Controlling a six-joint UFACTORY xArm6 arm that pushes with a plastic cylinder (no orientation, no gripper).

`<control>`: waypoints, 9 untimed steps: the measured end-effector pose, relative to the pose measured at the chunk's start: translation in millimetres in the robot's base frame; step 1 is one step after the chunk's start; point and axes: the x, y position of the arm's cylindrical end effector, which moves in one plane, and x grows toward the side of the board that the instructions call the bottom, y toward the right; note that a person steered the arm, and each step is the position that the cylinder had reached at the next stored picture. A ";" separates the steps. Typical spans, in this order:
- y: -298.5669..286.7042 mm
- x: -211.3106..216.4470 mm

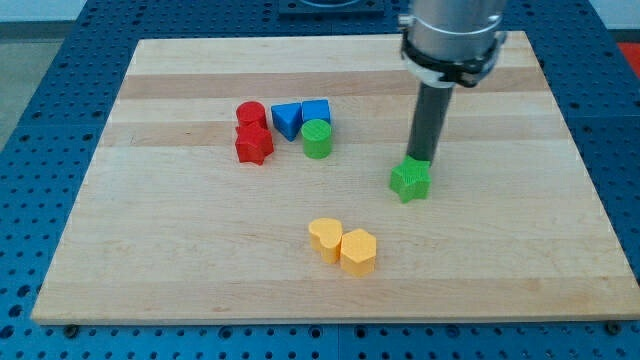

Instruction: Push the green circle red star and blue triangle in opposite directions

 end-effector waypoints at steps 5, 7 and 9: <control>-136.1 7.0; -136.1 -9.8; -138.5 -23.4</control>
